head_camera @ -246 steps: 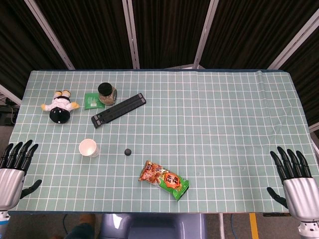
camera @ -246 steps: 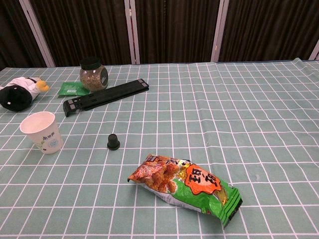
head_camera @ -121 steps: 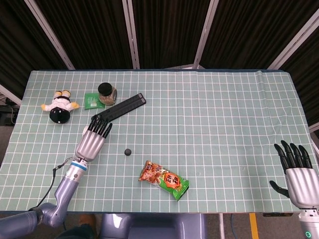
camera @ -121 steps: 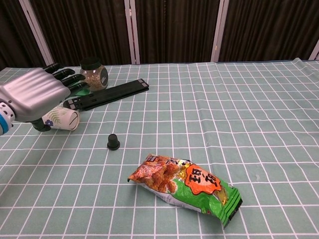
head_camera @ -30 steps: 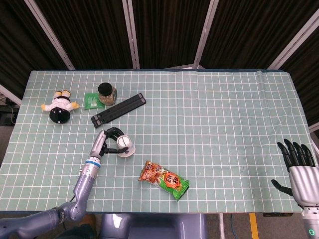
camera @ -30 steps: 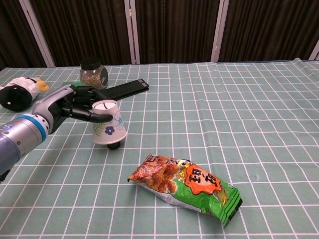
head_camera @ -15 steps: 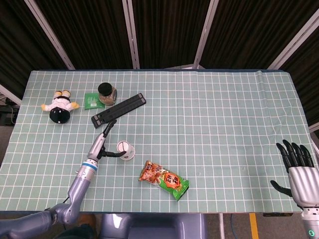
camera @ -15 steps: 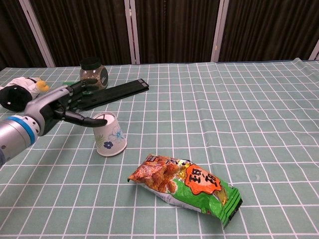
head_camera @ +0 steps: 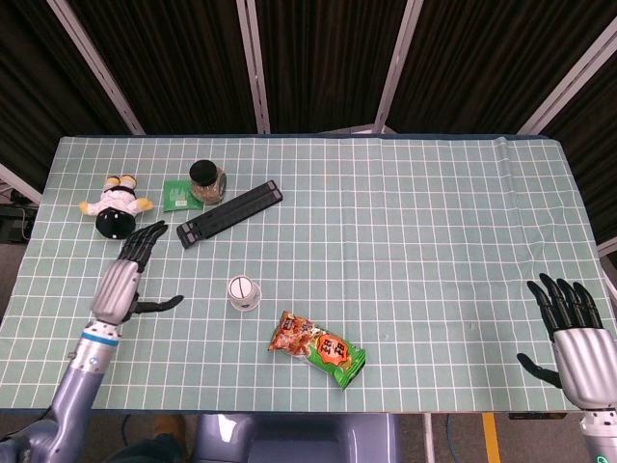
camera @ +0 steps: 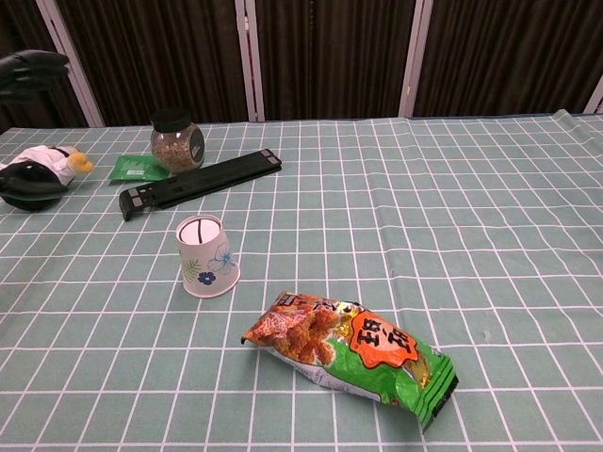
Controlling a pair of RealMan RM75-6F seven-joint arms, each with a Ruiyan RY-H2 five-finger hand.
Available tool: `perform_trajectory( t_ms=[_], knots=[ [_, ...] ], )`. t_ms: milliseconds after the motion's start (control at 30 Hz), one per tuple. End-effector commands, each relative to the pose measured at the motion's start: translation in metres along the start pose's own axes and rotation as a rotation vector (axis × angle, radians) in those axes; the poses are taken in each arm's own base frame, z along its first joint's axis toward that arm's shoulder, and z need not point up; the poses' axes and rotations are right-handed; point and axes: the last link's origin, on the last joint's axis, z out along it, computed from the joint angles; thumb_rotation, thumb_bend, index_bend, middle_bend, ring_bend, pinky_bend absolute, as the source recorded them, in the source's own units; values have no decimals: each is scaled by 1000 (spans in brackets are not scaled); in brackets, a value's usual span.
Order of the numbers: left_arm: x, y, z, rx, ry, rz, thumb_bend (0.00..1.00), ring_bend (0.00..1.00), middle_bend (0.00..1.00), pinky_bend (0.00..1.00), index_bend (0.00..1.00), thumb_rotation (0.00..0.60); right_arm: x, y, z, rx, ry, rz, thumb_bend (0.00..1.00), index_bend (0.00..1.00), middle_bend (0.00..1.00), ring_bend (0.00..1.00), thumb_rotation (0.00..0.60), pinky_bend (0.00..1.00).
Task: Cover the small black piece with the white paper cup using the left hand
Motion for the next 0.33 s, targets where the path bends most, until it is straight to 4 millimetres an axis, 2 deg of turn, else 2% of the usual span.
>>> perform_trajectory(
  t_ms=[33,133,333],
  knots=[
    [48,-9,-60,118,19,282,14,0,0,0,0,600,2,-1,0,4,8,5,0,0,0,0,600,0],
    [63,-15,-86,197,6,397,13,0,0,0,0,600,4,-3,-2,12,17,15,0,0,0,0,600,0],
    [70,-16,-104,234,2,428,12,0,0,0,0,600,4,-6,-4,25,19,15,0,0,0,0,600,0]
  ],
)
